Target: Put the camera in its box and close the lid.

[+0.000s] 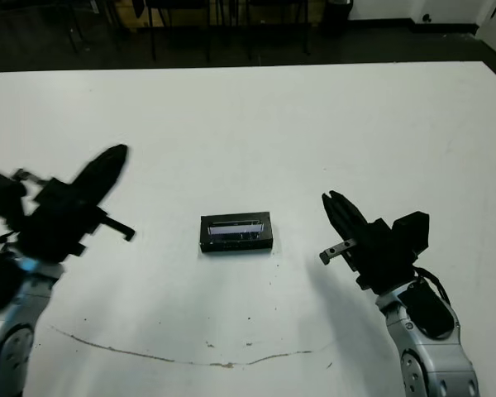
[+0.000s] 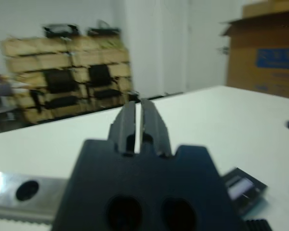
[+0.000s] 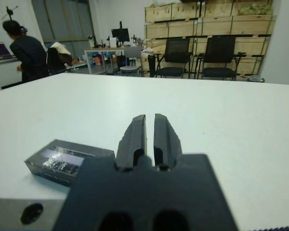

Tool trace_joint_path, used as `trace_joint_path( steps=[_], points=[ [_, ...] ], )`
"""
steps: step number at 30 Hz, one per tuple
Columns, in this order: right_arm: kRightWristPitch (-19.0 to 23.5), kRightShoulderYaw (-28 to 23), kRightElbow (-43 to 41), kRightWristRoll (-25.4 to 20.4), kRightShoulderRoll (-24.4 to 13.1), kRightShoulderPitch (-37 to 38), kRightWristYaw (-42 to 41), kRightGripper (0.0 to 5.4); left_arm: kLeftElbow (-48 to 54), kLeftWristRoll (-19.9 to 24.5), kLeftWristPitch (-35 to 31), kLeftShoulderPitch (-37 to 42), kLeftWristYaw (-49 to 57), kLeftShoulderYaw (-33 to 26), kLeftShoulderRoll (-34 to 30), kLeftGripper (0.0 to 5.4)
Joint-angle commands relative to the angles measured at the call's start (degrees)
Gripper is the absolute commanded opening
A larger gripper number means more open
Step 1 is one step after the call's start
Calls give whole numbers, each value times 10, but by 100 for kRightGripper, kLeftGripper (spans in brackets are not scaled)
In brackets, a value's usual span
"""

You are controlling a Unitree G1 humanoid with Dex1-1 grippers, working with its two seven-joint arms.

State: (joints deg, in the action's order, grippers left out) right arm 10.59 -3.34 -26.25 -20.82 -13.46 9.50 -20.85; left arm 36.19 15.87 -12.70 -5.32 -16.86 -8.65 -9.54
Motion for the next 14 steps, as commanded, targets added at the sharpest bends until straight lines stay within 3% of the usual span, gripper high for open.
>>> trace_joint_path(
  steps=[1,14],
  points=[
    [-17,11,-1,20,13,5,16,0,-28,-23,43,-19,31,-5,19,1],
    [-47,40,-16,76,60,14,80,0,-175,-81,226,-74,95,21,93,1]
  ],
)
